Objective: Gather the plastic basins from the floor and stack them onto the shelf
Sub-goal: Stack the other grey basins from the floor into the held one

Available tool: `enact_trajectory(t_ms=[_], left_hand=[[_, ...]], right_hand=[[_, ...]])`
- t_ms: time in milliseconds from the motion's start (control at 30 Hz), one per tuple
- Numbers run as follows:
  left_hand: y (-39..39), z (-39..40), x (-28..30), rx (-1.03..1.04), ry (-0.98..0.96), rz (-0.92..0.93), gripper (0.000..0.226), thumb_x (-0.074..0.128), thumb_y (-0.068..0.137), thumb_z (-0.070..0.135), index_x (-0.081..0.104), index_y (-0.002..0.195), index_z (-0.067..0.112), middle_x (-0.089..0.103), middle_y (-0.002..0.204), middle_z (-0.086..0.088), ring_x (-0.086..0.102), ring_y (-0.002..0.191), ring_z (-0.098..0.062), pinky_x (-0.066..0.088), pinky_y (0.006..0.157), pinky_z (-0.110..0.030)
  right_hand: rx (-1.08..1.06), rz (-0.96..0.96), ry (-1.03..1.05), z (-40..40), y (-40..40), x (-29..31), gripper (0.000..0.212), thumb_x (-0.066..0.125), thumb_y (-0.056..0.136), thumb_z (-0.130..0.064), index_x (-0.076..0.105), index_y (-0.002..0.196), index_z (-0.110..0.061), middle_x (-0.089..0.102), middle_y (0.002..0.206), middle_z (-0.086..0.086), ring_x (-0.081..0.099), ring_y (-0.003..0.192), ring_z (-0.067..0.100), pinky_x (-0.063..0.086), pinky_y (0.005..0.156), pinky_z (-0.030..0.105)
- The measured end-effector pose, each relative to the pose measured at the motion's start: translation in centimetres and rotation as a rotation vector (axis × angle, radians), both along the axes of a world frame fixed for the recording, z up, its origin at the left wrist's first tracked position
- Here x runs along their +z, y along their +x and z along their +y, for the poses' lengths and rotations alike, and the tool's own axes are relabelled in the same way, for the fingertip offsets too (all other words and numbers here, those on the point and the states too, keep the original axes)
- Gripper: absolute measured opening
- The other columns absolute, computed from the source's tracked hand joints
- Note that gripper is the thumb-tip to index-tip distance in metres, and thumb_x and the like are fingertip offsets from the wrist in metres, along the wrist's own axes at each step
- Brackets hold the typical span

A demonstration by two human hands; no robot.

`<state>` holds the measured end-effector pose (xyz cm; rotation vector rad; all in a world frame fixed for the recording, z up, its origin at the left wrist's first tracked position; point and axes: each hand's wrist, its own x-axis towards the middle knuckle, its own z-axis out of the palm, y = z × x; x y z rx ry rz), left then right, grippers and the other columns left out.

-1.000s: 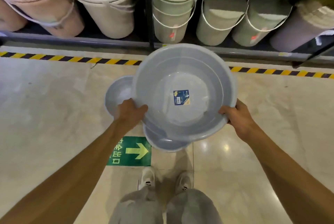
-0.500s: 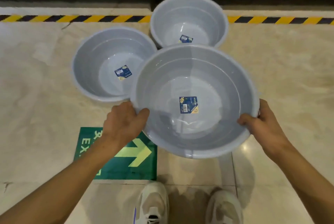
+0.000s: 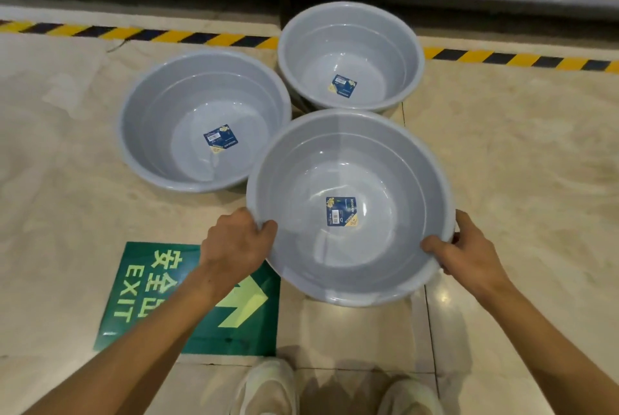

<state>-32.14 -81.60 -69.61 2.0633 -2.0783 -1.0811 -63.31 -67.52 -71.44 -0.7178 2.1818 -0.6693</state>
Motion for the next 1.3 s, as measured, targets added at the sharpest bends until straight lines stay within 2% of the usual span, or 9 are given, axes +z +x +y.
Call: enact_trajectory(t_ms=[267,333,467,600,733,833,967,1167,1300], left_hand=[[-0.7,0.1,-2.8,0.281,0.175,0.298,0.033,0.058,0.086,0.038,0.067,0.103,0.011,0.074,0.099,-0.012,0.071,0.089,-0.034,0.063,0.079,-0.049],[-0.7,-0.2,-3.2,0.332,0.24,0.358,0.004,0.063,0.094,0.026,0.065,0.094,0.023,0.074,0.101,-0.009,0.071,0.087,-0.027,0.063,0.07,-0.04],[-1.1,-0.1,-3.6,0.441,0.306,0.539,0.012,0.065,0.09,0.012,0.066,0.092,0.024,0.074,0.094,-0.008,0.071,0.086,-0.027,0.062,0.069,-0.038],[-1.9,0.5,-2.2,0.492,0.334,0.694,0.031,0.062,0.068,0.021,0.07,0.096,0.009,0.069,0.09,-0.013,0.066,0.083,-0.029,0.059,0.071,-0.043],[-2.4,0.9,-1.7,0.469,0.337,0.751,0.037,0.061,0.068,0.021,0.071,0.099,0.004,0.069,0.088,-0.013,0.067,0.079,-0.027,0.06,0.058,-0.035],[-3.3,0.8,-1.1,0.471,0.323,0.762,0.037,0.063,0.068,0.021,0.072,0.101,0.009,0.073,0.091,-0.011,0.07,0.08,-0.027,0.061,0.064,-0.039],[-3.8,-0.4,0.1,0.513,0.262,0.762,0.014,0.065,0.084,0.006,0.07,0.091,0.017,0.076,0.073,-0.001,0.067,0.067,-0.021,0.057,0.055,-0.031],[-2.5,-4.7,5.0,0.521,0.111,0.838,0.013,0.064,0.082,0.004,0.069,0.084,0.016,0.07,0.053,0.009,0.068,0.047,-0.007,0.056,0.042,-0.023],[-1.2,-8.1,8.6,0.564,0.018,0.871,0.015,0.067,0.075,0.008,0.07,0.087,0.016,0.073,0.056,0.007,0.072,0.056,-0.017,0.056,0.045,-0.026]], right_hand=[[-0.006,-0.179,0.052,-0.4,0.7,-0.6,0.069,0.064,0.07,-0.043,0.038,0.134,-0.037,0.066,0.108,-0.004,0.07,0.085,0.019,0.053,0.054,0.024],[-0.024,-0.234,0.047,-0.6,0.7,-0.5,0.069,0.064,0.068,-0.04,0.04,0.132,-0.034,0.066,0.112,0.0,0.07,0.091,0.023,0.059,0.058,0.034],[-0.099,-0.364,-0.064,-0.8,0.7,-1.1,0.056,0.068,0.078,-0.021,0.05,0.129,-0.032,0.069,0.119,0.006,0.071,0.101,0.03,0.061,0.081,0.057],[-0.161,-0.404,-0.175,-0.8,0.8,-1.5,0.052,0.057,0.088,0.009,0.058,0.128,-0.025,0.07,0.121,0.013,0.067,0.11,0.042,0.054,0.09,0.072],[-0.215,-0.397,-0.211,-0.4,0.2,-0.8,0.052,0.054,0.086,0.012,0.059,0.126,-0.021,0.07,0.119,0.014,0.065,0.113,0.045,0.053,0.091,0.068],[-0.222,-0.368,-0.224,-0.1,-0.4,0.4,0.049,0.054,0.086,0.011,0.06,0.122,-0.021,0.07,0.117,0.015,0.064,0.112,0.047,0.055,0.089,0.064],[-0.193,-0.326,-0.275,-0.2,-1.0,3.2,0.046,0.054,0.087,0.008,0.06,0.124,-0.019,0.069,0.119,0.017,0.065,0.109,0.046,0.055,0.087,0.064],[-0.08,-0.264,-0.41,-4.3,-1.2,8.7,0.046,0.061,0.084,-0.002,0.061,0.126,-0.022,0.073,0.117,0.007,0.071,0.102,0.033,0.059,0.078,0.052],[0.004,-0.229,-0.468,-8.8,-0.1,12.2,0.048,0.063,0.074,-0.012,0.063,0.112,-0.04,0.075,0.104,-0.01,0.074,0.086,0.013,0.061,0.062,0.034]])
